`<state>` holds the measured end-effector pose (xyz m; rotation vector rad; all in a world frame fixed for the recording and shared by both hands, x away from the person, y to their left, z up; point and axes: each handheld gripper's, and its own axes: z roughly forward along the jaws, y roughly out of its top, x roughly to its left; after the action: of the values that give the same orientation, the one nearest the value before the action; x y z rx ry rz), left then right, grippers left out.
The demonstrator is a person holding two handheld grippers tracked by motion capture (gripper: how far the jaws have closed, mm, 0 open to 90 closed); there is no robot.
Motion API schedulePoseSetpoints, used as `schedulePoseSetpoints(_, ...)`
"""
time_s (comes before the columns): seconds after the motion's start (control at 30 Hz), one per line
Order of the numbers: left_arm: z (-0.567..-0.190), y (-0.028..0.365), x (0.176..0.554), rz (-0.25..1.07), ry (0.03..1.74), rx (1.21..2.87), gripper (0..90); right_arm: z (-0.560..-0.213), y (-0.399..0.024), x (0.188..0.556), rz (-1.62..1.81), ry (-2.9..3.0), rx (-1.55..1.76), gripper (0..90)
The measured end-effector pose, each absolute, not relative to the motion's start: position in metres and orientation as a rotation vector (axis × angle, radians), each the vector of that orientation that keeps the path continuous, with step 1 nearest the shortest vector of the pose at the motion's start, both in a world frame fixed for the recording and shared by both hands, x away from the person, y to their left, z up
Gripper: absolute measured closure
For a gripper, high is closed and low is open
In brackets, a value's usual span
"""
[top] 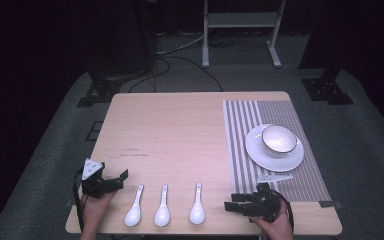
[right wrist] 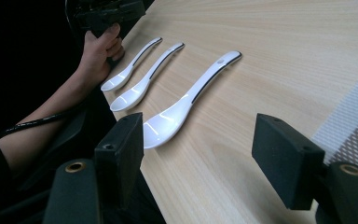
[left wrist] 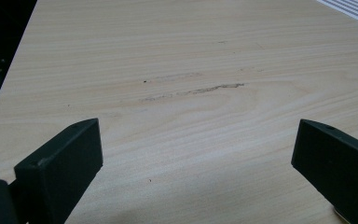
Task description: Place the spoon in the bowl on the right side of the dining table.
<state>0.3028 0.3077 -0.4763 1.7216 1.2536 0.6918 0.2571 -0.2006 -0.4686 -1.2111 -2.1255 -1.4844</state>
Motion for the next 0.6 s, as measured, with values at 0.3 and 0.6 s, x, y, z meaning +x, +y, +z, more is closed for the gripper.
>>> schedulePoseSetpoints(0.3, -0.476, 0.308, 0.303, 0.692, 1.253, 1.722, 0.6, -0.465, -0.189, 0.271, -1.474, -2.114, -1.212, 33.0)
schedulePoseSetpoints(0.6, -0.476, 0.308, 0.303, 0.689, 1.253, 1.72, 0.5, -0.464, -0.177, 0.282, -1.447, -2.107, -1.201, 33.1)
